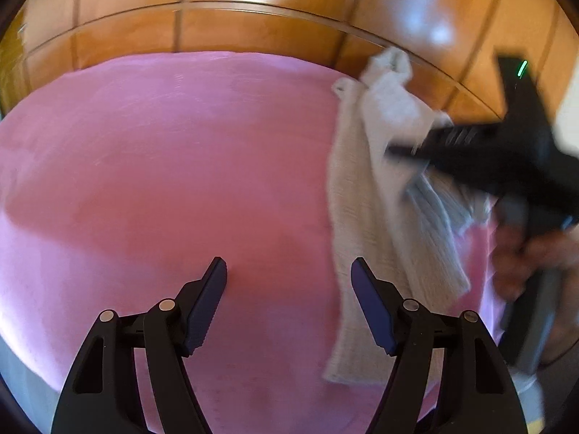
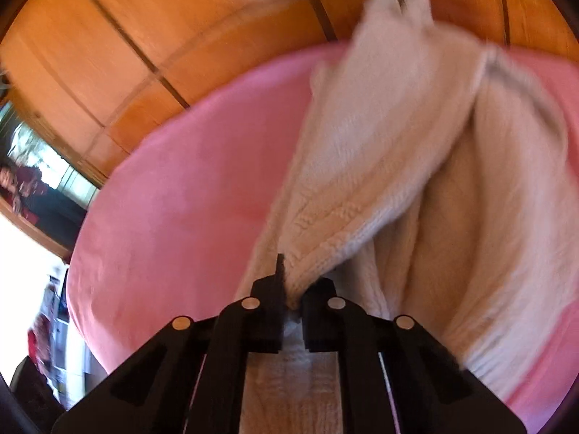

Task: Fold small clothes
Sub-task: 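Grasp a sweater sleeve with the right gripper while the left gripper grasps the hem, then lift and shake the sweater out with both grippers, spreading it over the bedspread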

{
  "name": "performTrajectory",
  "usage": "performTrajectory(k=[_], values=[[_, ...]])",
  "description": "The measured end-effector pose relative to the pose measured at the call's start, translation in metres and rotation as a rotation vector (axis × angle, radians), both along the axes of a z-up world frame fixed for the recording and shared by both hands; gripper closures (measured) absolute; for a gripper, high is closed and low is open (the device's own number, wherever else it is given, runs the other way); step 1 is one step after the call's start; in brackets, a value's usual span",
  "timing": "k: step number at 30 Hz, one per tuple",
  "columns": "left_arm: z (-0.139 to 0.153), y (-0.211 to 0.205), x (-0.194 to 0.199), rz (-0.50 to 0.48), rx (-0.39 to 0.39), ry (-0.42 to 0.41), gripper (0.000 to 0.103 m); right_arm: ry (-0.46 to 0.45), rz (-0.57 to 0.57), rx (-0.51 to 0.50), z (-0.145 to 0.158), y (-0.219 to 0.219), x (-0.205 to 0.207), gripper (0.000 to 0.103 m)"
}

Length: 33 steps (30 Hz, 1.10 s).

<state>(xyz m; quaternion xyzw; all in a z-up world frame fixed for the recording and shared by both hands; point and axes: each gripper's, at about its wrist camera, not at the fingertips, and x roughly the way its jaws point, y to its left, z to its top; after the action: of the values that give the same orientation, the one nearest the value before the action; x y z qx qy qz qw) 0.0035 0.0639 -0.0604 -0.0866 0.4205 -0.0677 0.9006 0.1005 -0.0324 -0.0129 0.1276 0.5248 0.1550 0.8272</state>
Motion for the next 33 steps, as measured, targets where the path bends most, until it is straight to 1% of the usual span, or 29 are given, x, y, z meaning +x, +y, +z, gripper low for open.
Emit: performTrajectory(k=[1, 3, 4, 5, 7, 8, 9, 10, 12, 13, 14, 15, 16, 18, 19, 21, 22, 23, 25, 26, 27, 28, 29, 30, 31, 32, 33], values=[[0.0, -0.004, 0.0, -0.016, 0.003, -0.001, 0.033, -0.051, -0.003, -0.018, 0.015, -0.011, -0.003, 0.097], [-0.001, -0.012, 0.003, -0.05, 0.005, 0.003, 0.033, -0.14, -0.053, -0.054, 0.05, -0.053, -0.007, 0.097], [-0.002, -0.017, 0.004, -0.068, 0.005, 0.004, 0.033, -0.167, -0.088, -0.075, 0.06, -0.072, -0.009, 0.097], [-0.003, -0.022, 0.006, -0.085, 0.004, 0.006, 0.033, -0.197, -0.142, -0.114, 0.072, -0.101, -0.008, 0.097], [-0.007, -0.032, 0.009, -0.113, 0.024, 0.016, 0.033, -0.224, -0.236, -0.194, 0.083, -0.15, -0.004, 0.097], [-0.01, -0.038, 0.011, -0.128, 0.037, 0.022, 0.039, -0.229, -0.303, -0.248, 0.086, -0.181, 0.001, 0.097], [-0.012, -0.043, 0.011, -0.143, 0.047, 0.03, 0.051, -0.228, -0.337, -0.276, 0.087, -0.197, 0.004, 0.097], [-0.014, -0.047, 0.011, -0.154, 0.058, 0.031, 0.054, -0.225, -0.394, -0.327, 0.087, -0.226, 0.008, 0.098], [-0.015, -0.056, 0.009, -0.185, 0.098, 0.017, 0.073, -0.202, -0.49, -0.424, 0.082, -0.271, 0.02, 0.097], [-0.015, -0.058, 0.007, -0.196, 0.112, 0.015, 0.078, -0.19, -0.52, -0.461, 0.078, -0.285, 0.025, 0.098], [-0.015, -0.06, 0.007, -0.207, 0.12, 0.012, 0.091, -0.176, -0.558, -0.521, 0.072, -0.304, 0.031, 0.097], [-0.013, -0.062, 0.007, -0.217, 0.121, 0.008, 0.093, -0.152, -0.588, -0.576, 0.064, -0.32, 0.038, 0.097], [-0.01, -0.062, 0.008, -0.219, 0.122, 0.001, 0.095, -0.128, -0.609, -0.595, 0.058, -0.331, 0.043, 0.098], [-0.002, -0.054, 0.012, -0.216, 0.097, -0.004, 0.096, -0.055, -0.653, -0.582, 0.038, -0.362, 0.055, 0.097], [0.003, -0.048, 0.014, -0.201, 0.093, -0.012, 0.096, -0.035, -0.659, -0.579, 0.032, -0.37, 0.059, 0.097], [0.019, -0.024, 0.028, -0.134, 0.071, -0.036, 0.096, -0.004, -0.66, -0.596, 0.019, -0.376, 0.069, 0.095], [0.027, -0.013, 0.037, -0.094, 0.061, -0.048, 0.096, 0.004, -0.654, -0.595, 0.016, -0.378, 0.072, 0.086], [0.036, 0.004, 0.048, -0.045, 0.059, -0.065, 0.096, 0.01, -0.647, -0.584, 0.013, -0.379, 0.073, 0.06], [0.055, 0.039, 0.071, 0.07, 0.084, -0.112, 0.096, -0.012, -0.656, -0.576, 0.016, -0.378, 0.07, 0.04], [0.065, 0.059, 0.085, 0.141, 0.1, -0.133, 0.096, -0.035, -0.655, -0.588, 0.02, -0.372, 0.058, 0.033], [0.075, 0.082, 0.101, 0.237, 0.112, -0.147, 0.096, -0.061, -0.641, -0.602, 0.025, -0.365, 0.051, 0.029], [0.082, 0.101, 0.112, 0.329, 0.115, -0.151, 0.096, -0.074, -0.633, -0.615, 0.025, -0.356, 0.049, 0.018], [0.09, 0.121, 0.122, 0.43, 0.119, -0.154, 0.096, -0.097, -0.629, -0.634, 0.03, -0.347, 0.042, 0.012], [0.095, 0.134, 0.126, 0.502, 0.118, -0.157, 0.096, -0.125, -0.623, -0.648, 0.036, -0.342, 0.034, 0.011], [0.102, 0.147, 0.128, 0.564, 0.088, -0.174, 0.096, -0.143, -0.612, -0.662, 0.04, -0.335, 0.027, 0.008], [0.106, 0.152, 0.128, 0.566, 0.047, -0.192, 0.092, -0.152, -0.606, -0.676, 0.044, -0.33, 0.021, 0.008], [0.109, 0.15, 0.127, 0.545, 0.023, -0.202, 0.078, -0.153, -0.6, -0.659, 0.046, -0.329, 0.019, 0.008]])
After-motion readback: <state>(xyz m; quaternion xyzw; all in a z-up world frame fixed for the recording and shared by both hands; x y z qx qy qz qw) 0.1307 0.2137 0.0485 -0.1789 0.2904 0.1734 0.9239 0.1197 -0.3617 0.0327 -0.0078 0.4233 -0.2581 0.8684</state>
